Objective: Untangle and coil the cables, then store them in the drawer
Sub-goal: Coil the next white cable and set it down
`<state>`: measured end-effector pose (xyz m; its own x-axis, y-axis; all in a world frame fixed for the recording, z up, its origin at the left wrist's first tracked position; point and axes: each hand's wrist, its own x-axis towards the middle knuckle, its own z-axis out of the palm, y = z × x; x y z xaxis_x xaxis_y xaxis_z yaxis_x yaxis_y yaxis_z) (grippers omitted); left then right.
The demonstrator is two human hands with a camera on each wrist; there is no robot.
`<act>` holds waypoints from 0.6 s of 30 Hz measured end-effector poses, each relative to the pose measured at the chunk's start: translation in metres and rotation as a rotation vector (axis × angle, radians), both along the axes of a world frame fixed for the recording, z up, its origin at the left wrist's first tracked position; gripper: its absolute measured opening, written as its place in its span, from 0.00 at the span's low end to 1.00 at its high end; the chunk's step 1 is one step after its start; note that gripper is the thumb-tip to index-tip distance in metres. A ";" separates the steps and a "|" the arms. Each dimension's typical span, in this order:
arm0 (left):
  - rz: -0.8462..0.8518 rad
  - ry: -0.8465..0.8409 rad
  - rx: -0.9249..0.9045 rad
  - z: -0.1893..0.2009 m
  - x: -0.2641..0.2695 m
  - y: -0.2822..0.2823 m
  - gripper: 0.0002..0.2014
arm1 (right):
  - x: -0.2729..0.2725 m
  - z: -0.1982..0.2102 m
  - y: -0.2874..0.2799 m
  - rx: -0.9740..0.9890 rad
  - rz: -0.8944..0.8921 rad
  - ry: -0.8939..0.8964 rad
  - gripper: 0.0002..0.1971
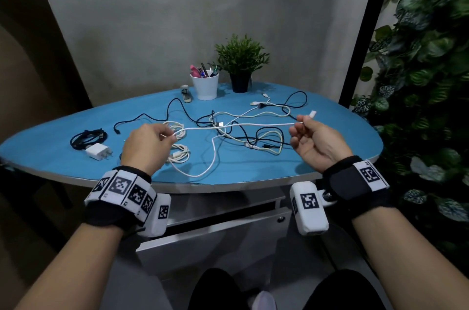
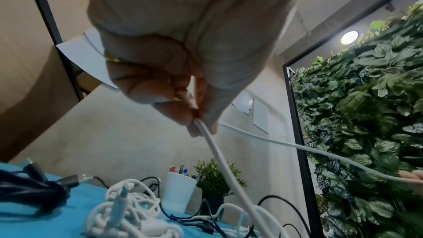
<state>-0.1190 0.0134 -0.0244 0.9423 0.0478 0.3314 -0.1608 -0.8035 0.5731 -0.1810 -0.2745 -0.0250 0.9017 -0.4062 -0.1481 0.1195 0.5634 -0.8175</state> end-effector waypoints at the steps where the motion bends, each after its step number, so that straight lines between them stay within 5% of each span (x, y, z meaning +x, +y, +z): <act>1: 0.013 0.022 0.011 -0.001 0.001 0.001 0.03 | -0.001 0.000 -0.001 -0.005 -0.005 0.006 0.09; 6: 0.023 0.067 0.024 -0.006 0.005 0.000 0.03 | -0.010 -0.005 0.003 -0.108 0.104 -0.081 0.06; 11: -0.004 0.057 -0.026 -0.007 0.007 0.002 0.04 | -0.018 0.004 0.004 0.076 0.329 -0.270 0.13; 14: -0.086 -0.013 -0.115 -0.003 0.001 -0.005 0.03 | -0.015 0.003 0.012 -0.006 0.284 -0.244 0.16; 18: -0.184 -0.159 -0.379 0.008 -0.001 -0.013 0.03 | -0.009 -0.009 0.022 -0.162 0.179 -0.167 0.05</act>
